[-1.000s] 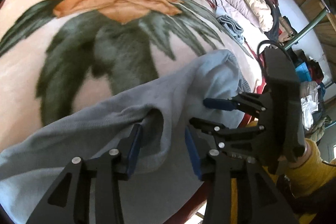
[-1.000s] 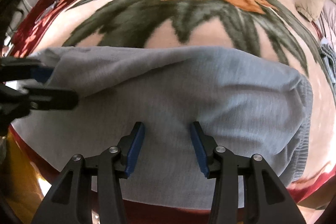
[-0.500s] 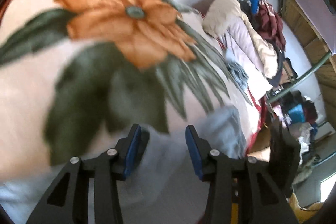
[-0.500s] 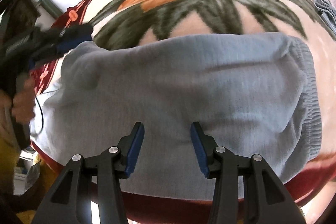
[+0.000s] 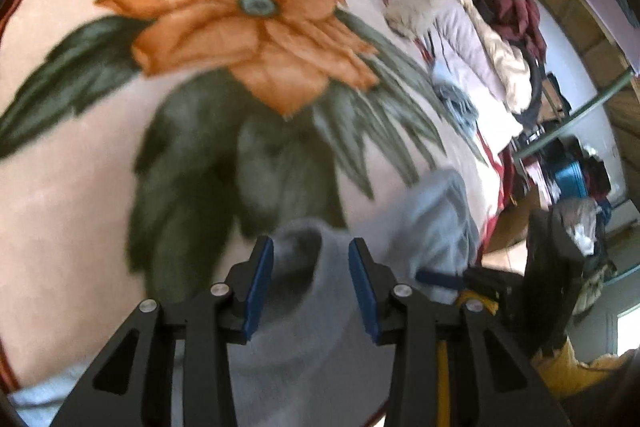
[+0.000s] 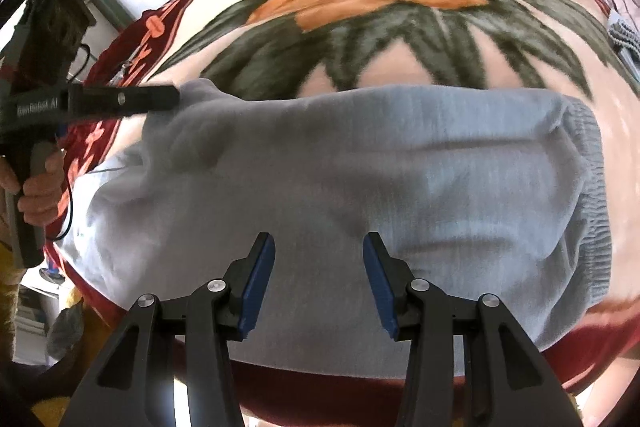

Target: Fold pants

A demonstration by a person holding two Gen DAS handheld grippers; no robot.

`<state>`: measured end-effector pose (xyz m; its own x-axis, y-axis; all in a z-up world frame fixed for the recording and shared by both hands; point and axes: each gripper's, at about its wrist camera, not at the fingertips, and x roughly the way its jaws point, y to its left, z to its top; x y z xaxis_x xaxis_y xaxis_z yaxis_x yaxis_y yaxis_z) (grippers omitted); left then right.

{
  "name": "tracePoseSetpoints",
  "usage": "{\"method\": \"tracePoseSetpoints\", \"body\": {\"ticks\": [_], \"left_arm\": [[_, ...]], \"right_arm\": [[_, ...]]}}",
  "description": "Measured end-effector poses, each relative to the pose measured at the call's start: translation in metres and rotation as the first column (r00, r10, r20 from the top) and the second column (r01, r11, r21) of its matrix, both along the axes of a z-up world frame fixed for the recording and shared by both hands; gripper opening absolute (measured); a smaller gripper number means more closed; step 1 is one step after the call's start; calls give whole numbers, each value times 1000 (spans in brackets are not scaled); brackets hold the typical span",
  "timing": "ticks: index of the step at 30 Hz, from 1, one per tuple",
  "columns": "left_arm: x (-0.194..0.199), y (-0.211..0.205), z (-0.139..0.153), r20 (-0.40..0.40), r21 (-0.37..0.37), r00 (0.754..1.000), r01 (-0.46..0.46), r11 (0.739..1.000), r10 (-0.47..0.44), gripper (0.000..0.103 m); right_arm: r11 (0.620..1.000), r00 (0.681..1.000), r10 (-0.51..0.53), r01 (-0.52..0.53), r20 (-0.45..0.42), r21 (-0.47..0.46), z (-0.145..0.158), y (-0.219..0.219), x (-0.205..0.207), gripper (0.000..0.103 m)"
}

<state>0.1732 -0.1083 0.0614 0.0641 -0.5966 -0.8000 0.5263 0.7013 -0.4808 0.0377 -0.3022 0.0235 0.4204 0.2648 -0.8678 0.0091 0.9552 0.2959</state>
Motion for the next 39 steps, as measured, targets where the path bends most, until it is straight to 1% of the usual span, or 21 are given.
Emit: {"method": "tracePoseSetpoints", "body": {"ticks": [2, 5, 8, 9, 10, 11, 14, 16, 18, 20, 22, 23, 26, 28, 30, 31, 32, 33, 35, 37, 39], "left_arm": [[-5, -4, -5, -25, 2, 1000, 19, 1000, -19, 40], [-6, -13, -11, -36, 2, 999, 20, 1000, -20, 40], [-1, -24, -23, -91, -7, 996, 20, 1000, -21, 39], [1, -27, -25, -103, -11, 995, 14, 1000, -15, 34], [3, -29, -26, -104, -24, 994, 13, 1000, -15, 17], [6, -30, -25, -95, -22, 995, 13, 1000, -15, 11], [19, -32, -21, -18, 13, 1000, -4, 1000, 5, 6], [29, -36, -25, 1, 51, 1000, 0, 999, 0, 5], [32, -45, -33, 33, 109, 998, 47, 993, -51, 5], [29, -57, -40, 96, 182, 986, 120, 976, -139, 5], [27, -61, -43, 130, 212, 972, 166, 963, -196, 5], [28, -60, -43, 127, 208, 972, 170, 963, -199, 5], [32, -51, -39, 99, 175, 980, 153, 972, -172, 7], [31, -46, -32, 103, 169, 982, 142, 975, -161, 7], [29, -41, -25, 120, 171, 982, 127, 977, -149, 11], [28, -38, -19, 160, 199, 979, 95, 975, -128, 21], [29, -34, -14, 194, 221, 975, 63, 973, -107, 33], [31, -29, -10, 212, 227, 973, 37, 973, -87, 35], [36, -14, -2, 207, 206, 978, -6, 979, -38, 35], [35, 2, 9, 218, 181, 976, -50, 982, 9, 35], [23, 18, 19, 231, 154, 972, -73, 985, 36, 35]], "right_arm": [[1000, 1000, -4, 4, 11, -13, 2, 1, 0, 47], [1000, 1000, -6, 7, 18, -14, 3, 0, -2, 47], [1000, 1000, -15, 15, 15, -9, 1, -1, -1, 47], [1000, 1000, -17, 17, 15, -7, 1, -1, -2, 47], [1000, 1000, -18, 18, 15, -3, 0, -1, -2, 47], [1000, 1000, -19, 19, 13, 0, -1, -1, -2, 47], [1000, 1000, -11, 11, 10, 7, -5, 0, 1, 47], [1000, 1000, 0, 0, -1, -5, -10, 3, 4, 47], [1000, 1000, 14, -14, -17, -23, -16, 6, 6, 47], [997, 999, 45, -46, -27, -54, -21, 9, 8, 47], [994, 997, 72, -74, -22, -81, -23, 12, 7, 47], [992, 997, 81, -83, -18, -91, -23, 13, 7, 47], [990, 996, 88, -89, -8, -106, -23, 14, 5, 47], [992, 997, 75, -75, -6, -103, -24, 14, 3, 47], [992, 998, 66, -66, -7, -105, -24, 14, 2, 47], [992, 998, 60, -60, -5, -109, -24, 15, 1, 47], [992, 998, 57, -57, -5, -112, -23, 16, 2, 47], [992, 999, 51, -52, -9, -117, -22, 17, 2, 47], [993, 999, 30, -31, -12, -110, -17, 18, 3, 47], [999, 1000, 19, -19, 9, -48, -9, 17, 6, 47], [1000, 999, 18, -17, 31, -6, -3, 20, 11, 47]]}}
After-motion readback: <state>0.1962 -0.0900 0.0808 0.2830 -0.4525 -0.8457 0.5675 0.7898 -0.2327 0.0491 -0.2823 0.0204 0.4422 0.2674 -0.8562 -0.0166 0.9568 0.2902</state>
